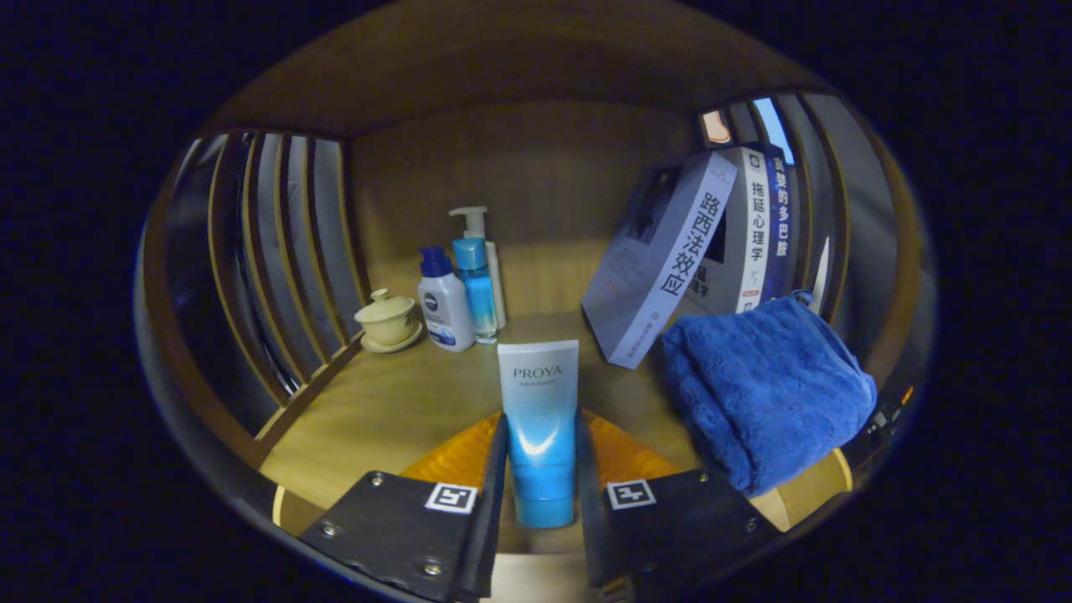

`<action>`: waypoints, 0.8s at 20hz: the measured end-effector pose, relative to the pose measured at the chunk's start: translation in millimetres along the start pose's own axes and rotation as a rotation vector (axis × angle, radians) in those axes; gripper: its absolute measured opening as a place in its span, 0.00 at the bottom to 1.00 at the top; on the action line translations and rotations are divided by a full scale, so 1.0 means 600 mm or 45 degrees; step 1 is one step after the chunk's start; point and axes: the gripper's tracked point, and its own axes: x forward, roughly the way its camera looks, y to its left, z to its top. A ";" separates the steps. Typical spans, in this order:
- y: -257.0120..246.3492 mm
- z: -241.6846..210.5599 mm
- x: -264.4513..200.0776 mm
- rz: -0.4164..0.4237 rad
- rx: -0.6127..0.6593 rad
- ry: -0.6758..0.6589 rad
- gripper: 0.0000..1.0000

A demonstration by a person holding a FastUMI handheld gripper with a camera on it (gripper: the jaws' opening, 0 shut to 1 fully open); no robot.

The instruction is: Pull open the drawer, take out the items inside it, and place them on the countertop above the cabinet.

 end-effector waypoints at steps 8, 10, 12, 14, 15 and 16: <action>-0.008 -0.013 0.020 -0.053 -0.015 0.001 0.48; -0.020 0.007 0.005 -0.082 -0.044 -0.051 0.73; -0.018 0.020 -0.025 -0.085 -0.044 -0.074 0.97; -0.021 0.030 -0.058 -0.073 -0.030 -0.082 0.98; -0.022 0.039 -0.078 -0.070 -0.026 -0.098 0.98; -0.025 0.045 -0.101 -0.071 -0.023 -0.111 0.99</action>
